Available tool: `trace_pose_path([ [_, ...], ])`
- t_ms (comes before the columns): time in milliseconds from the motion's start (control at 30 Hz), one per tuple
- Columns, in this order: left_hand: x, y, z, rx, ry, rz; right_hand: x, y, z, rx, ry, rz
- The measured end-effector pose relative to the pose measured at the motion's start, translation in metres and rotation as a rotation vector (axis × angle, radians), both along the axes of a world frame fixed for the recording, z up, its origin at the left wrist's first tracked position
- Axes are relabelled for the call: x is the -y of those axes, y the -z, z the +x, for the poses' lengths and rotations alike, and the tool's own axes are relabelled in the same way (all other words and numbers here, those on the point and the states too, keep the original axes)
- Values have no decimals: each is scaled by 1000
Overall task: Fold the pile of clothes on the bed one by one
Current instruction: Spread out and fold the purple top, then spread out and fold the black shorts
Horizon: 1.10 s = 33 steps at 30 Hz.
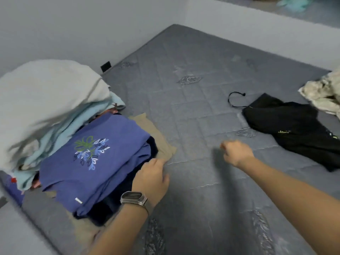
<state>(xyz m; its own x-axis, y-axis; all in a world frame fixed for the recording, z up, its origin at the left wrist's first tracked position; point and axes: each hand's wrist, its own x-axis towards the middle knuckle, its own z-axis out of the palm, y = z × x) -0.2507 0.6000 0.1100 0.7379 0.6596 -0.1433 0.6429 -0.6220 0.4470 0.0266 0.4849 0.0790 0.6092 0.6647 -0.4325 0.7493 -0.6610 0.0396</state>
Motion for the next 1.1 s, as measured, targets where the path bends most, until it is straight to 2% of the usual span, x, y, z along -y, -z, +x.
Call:
trace_pose_path([
  [200,48,36,145,-138,50,-145,48,28,132,135,204,33],
  [333,85,72,201,-272,177,-202,90,38,219,177,337,56],
  [433,100,89,224,-294,206,-180,119,48,269,113,401,-9],
  [500,109,96,237,-288,220,-172,132,62,283,42,398,-46],
  [633,134,106,259,-215,273,-125,144,91,284,-25,482,84],
  [767,158,109,272,-153,330,-150,141,103,281,131,441,29],
  [833,159,110,272,-121,342,-174,145,111,270,233,426,75],
  [900,156,108,268,-53,271,-228,155,115,254,277,394,204],
  [1000,150,100,263,126,85,-338,158,109,222,236,328,538],
  [1033,147,96,262,190,-14,-402,153,104,204,194,284,628],
  [1100,142,86,262,275,-265,-673,143,99,155,17,201,744],
])
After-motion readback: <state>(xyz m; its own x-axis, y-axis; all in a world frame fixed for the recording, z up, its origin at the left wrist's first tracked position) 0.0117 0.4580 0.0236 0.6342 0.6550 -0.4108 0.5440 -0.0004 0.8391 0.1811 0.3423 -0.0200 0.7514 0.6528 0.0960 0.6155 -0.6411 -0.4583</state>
